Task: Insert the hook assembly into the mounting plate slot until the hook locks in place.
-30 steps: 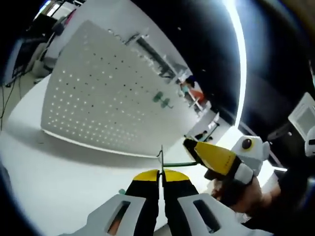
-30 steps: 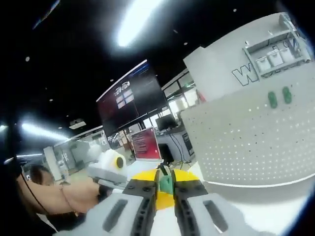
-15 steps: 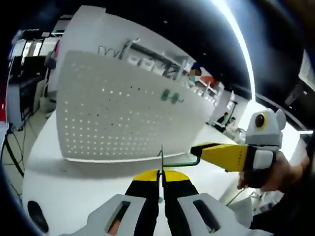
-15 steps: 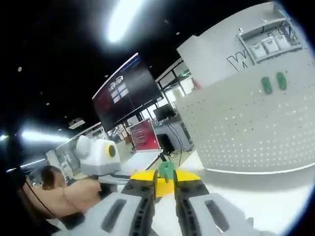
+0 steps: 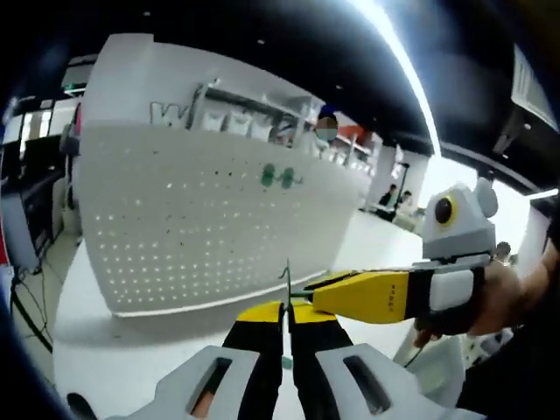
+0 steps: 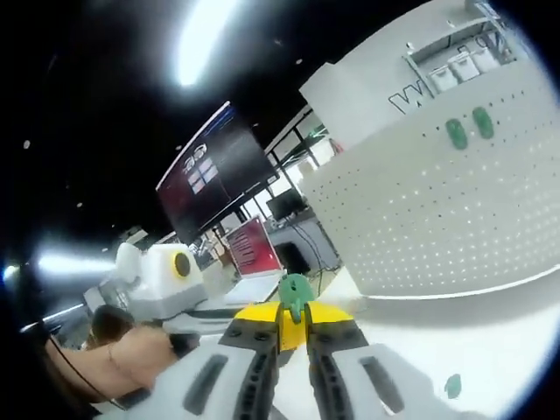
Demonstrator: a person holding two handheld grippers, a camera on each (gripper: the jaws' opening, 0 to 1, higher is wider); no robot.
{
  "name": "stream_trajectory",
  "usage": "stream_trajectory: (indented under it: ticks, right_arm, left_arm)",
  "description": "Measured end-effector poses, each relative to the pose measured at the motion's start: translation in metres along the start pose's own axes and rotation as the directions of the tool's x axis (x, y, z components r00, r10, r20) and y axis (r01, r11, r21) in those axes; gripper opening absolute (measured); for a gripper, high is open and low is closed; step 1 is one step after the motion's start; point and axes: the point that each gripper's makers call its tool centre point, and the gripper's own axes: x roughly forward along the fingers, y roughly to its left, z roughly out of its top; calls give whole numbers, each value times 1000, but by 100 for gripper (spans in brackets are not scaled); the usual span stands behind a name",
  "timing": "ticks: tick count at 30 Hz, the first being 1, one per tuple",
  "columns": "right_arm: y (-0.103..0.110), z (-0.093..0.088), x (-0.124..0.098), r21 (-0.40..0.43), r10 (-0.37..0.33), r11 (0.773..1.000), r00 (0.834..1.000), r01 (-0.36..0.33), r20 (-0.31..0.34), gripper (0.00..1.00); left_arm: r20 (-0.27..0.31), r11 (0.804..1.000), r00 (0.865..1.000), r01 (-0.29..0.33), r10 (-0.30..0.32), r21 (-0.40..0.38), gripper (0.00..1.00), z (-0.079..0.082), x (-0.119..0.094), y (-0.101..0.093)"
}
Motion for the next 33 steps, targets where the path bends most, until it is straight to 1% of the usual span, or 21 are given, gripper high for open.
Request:
stream_trajectory:
  ticks: [2, 3, 4, 5, 6, 8, 9, 11, 13, 16, 17, 19, 21, 23, 25, 27, 28, 30, 31, 32, 33]
  right_arm:
    - [-2, 3, 0, 18, -2, 1000, 1000, 1, 9, 5]
    - [-3, 3, 0, 30, -4, 1000, 1000, 4, 12, 4]
    - [-8, 3, 1, 67, -35, 997, 999, 34, 19, 2]
    - [-7, 2, 2, 67, -18, 998, 1000, 18, 12, 2]
    - [-9, 2, 3, 69, -26, 997, 1000, 25, 10, 1]
    - [-7, 3, 3, 62, -28, 998, 999, 26, 20, 1]
    - [-5, 4, 3, 28, -29, 999, 999, 28, 28, 1]
    - [-3, 5, 3, 5, -28, 1000, 999, 28, 37, 0]
    - [-5, 5, 4, 13, -31, 999, 999, 31, 40, 0]
    - [-8, 1, 7, 34, -29, 999, 999, 28, 31, 0]
    - [-9, -3, 8, 69, -19, 997, 1000, 18, 14, 0]
    - [-13, -4, 7, 106, -17, 994, 1000, 16, 11, 0]
    - [-13, -5, 6, 89, -21, 996, 1000, 20, 1, 0]
    - [-13, -4, 6, 80, -17, 997, 1000, 17, -3, 0]
    - [-14, -1, 6, 58, -18, 998, 1000, 18, -1, 0]
    - [-14, 2, 5, 25, -13, 1000, 1000, 13, -3, 0]
    - [-15, 3, 5, -20, -12, 1000, 1000, 12, -7, 0]
    - [-16, 5, 4, -34, -13, 999, 1000, 13, -4, 0]
    - [-16, 7, 2, -39, -13, 999, 1000, 13, -1, 0]
    - [-17, 8, 2, -40, -14, 999, 1000, 14, -1, 0]
    - [-19, 9, 2, -52, -18, 998, 1000, 19, 8, 0]
  left_arm:
    - [-2, 999, 1000, -11, 11, 30, 1, 3, 1, 0]
    - [-12, 998, 1000, -12, 13, 57, 1, 3, 2, -1]
    - [-20, 997, 1000, -17, 19, 72, 1, 3, 2, 0]
    - [-38, 995, 999, -30, 34, 92, 1, 2, 2, 1]
    - [-52, 992, 998, -38, 45, 123, 1, 1, 2, 3]
    - [-42, 993, 998, -35, 40, 111, 1, 2, 2, 3]
    - [-37, 994, 999, -33, 37, 106, 1, 3, 1, 4]
    - [-12, 996, 999, -29, 30, 87, 1, 4, -1, 4]
    - [-1, 998, 1000, -25, 25, 54, 2, 4, -1, 5]
    - [-10, 997, 999, -29, 30, 76, 3, -1, 0, 8]
    - [-25, 995, 999, -33, 35, 90, 3, -4, -1, 9]
    - [-26, 995, 999, -26, 29, 99, 4, -6, -2, 8]
    - [-33, 994, 999, -23, 27, 110, 5, -7, -1, 8]
    - [-44, 991, 998, -39, 45, 126, 11, -10, -1, 12]
    - [-49, 993, 998, -33, 39, 112, 20, -11, 0, 14]
    - [-40, 995, 999, -26, 30, 101, 26, -11, -1, 13]
    - [-35, 995, 999, -24, 28, 98, 30, -10, -1, 13]
    - [-31, 996, 999, -25, 27, 86, 39, -11, -2, 16]
    - [-28, 997, 999, -26, 28, 74, 46, -12, -3, 17]
    - [-14, 997, 1000, -21, 22, 70, 50, -11, -3, 16]
    - [11, 997, 1000, -14, 14, 71, 52, -8, -5, 15]
